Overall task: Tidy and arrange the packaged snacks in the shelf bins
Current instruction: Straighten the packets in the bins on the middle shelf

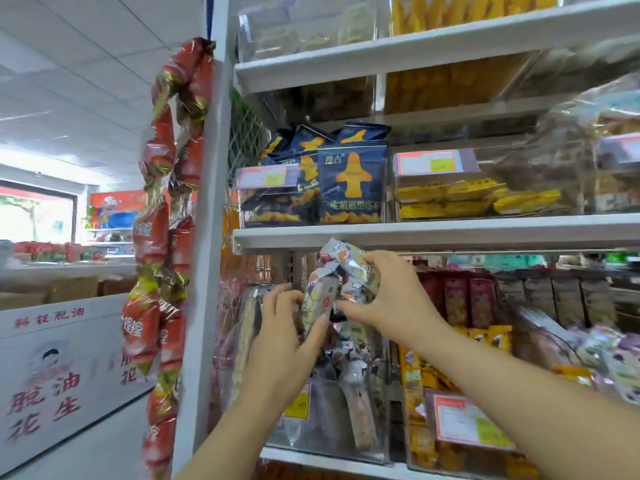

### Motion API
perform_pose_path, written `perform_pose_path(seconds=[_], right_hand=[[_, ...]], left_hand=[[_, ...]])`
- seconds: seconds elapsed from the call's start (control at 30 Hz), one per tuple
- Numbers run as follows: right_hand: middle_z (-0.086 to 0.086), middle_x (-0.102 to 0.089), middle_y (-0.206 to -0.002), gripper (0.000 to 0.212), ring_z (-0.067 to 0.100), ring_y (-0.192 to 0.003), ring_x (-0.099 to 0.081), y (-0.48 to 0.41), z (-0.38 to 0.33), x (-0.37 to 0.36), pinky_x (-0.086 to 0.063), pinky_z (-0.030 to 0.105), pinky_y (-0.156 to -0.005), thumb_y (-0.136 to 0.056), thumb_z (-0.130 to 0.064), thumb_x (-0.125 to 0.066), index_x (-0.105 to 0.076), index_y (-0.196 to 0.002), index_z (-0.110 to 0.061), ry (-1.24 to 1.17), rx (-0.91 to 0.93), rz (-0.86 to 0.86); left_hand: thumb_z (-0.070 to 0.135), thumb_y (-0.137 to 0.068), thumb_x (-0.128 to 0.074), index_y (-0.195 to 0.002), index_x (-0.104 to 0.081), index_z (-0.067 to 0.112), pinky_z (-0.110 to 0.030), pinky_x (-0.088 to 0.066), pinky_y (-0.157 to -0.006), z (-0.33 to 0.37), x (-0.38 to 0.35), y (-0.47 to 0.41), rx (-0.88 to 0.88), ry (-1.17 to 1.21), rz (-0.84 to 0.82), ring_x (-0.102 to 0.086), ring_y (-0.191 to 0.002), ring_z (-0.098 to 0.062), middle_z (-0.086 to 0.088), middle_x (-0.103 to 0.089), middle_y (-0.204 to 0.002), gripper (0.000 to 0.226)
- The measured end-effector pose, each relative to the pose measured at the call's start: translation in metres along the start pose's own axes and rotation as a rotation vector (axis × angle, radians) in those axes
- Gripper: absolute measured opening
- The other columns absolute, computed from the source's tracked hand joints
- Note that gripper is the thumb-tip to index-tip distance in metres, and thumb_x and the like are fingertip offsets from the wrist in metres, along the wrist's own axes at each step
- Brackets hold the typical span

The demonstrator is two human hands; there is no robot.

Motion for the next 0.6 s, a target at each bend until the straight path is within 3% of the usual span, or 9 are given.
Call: perform_pose_path(seconds=[0.07,0.13,0.27,0.33,0.43,0.5,0.53,0.6], right_hand=[[-0.004,-0.042,-0.131,0.075,0.015,-0.127,-0.034,0.000,0.008,-0.017,-0.032,0.028,-0.104,-0.073,-0.045,-0.076,-0.042,-0.135,-0.021,0.031,-0.031,-0.058],[-0.003,-0.043,-0.133,0.077,0.020,-0.128,-0.036,0.003,0.023,-0.029,-0.036,0.035,-0.104,-0.072,-0.057,-0.071,-0.039,-0.135,-0.025,0.086,-0.107,-0.135],[0.001,-0.034,-0.150,0.101,0.028,-0.136,-0.033,0.011,0.052,-0.048,-0.032,0.046,-0.109,-0.069,-0.082,-0.048,-0.015,-0.148,-0.028,0.301,-0.240,-0.337],[0.001,-0.028,-0.154,0.104,0.028,-0.139,-0.028,0.012,0.055,-0.056,-0.031,0.045,-0.110,-0.069,-0.082,-0.048,-0.011,-0.150,-0.028,0.289,-0.221,-0.423],[-0.004,-0.028,-0.153,0.099,0.021,-0.138,-0.031,0.012,0.047,-0.061,-0.035,0.037,-0.109,-0.073,-0.071,-0.060,-0.014,-0.150,-0.029,0.178,-0.153,-0.549],[-0.005,-0.028,-0.153,0.088,0.017,-0.131,-0.040,0.013,0.040,-0.057,-0.039,0.029,-0.102,-0.081,-0.053,-0.066,-0.016,-0.149,-0.029,0.137,-0.127,-0.646],[-0.004,-0.028,-0.153,0.082,0.014,-0.124,-0.047,0.013,0.038,-0.054,-0.042,0.024,-0.095,-0.084,-0.044,-0.066,-0.018,-0.149,-0.029,0.134,-0.121,-0.665],[-0.004,-0.036,-0.148,0.070,0.005,-0.095,-0.057,0.011,0.035,-0.047,-0.043,0.013,-0.074,-0.087,-0.034,-0.063,-0.026,-0.146,-0.029,0.157,-0.094,-0.638]], left_hand=[[0.050,-0.091,-0.049,-0.130,-0.035,0.026,-0.028,-0.038,-0.078,-0.007,-0.008,0.001,0.058,-0.045,-0.086,-0.043,-0.097,-0.002,0.015,-0.035,-0.125,0.048],[0.054,-0.092,-0.044,-0.138,-0.027,0.031,-0.031,-0.042,-0.086,-0.013,-0.014,0.002,0.090,-0.067,-0.161,-0.050,-0.113,-0.012,0.014,-0.032,-0.138,0.054],[0.055,-0.095,-0.036,-0.148,-0.009,0.038,-0.036,-0.037,-0.103,-0.017,-0.023,-0.002,0.048,-0.187,-0.227,-0.035,-0.134,-0.015,0.015,-0.017,-0.153,0.062],[0.055,-0.096,-0.035,-0.149,-0.009,0.036,-0.039,-0.033,-0.107,-0.022,-0.031,-0.006,0.032,-0.341,-0.261,-0.027,-0.138,-0.019,0.013,-0.016,-0.155,0.062],[0.053,-0.095,-0.041,-0.148,-0.017,0.031,-0.037,-0.034,-0.107,-0.027,-0.045,-0.008,0.031,-0.442,-0.330,-0.030,-0.138,-0.022,0.007,-0.011,-0.157,0.063],[0.051,-0.091,-0.050,-0.142,-0.024,0.032,-0.034,-0.044,-0.096,-0.025,-0.046,-0.008,0.024,-0.413,-0.301,-0.045,-0.126,-0.020,0.005,-0.015,-0.152,0.061],[0.051,-0.089,-0.055,-0.135,-0.030,0.031,-0.031,-0.048,-0.081,-0.022,-0.043,-0.009,0.008,-0.405,-0.259,-0.056,-0.109,-0.018,0.004,-0.021,-0.143,0.056],[0.050,-0.086,-0.060,-0.114,-0.034,0.029,-0.027,-0.043,-0.059,-0.018,-0.037,-0.010,-0.002,-0.426,-0.220,-0.058,-0.079,-0.017,0.005,-0.027,-0.118,0.043]])
Point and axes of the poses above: each hand's wrist, its own y-axis away from the middle knuckle, its own x-axis out of the back of the hand, z = x × y, the point moved 9 cm from there along -y, towards the middle knuckle
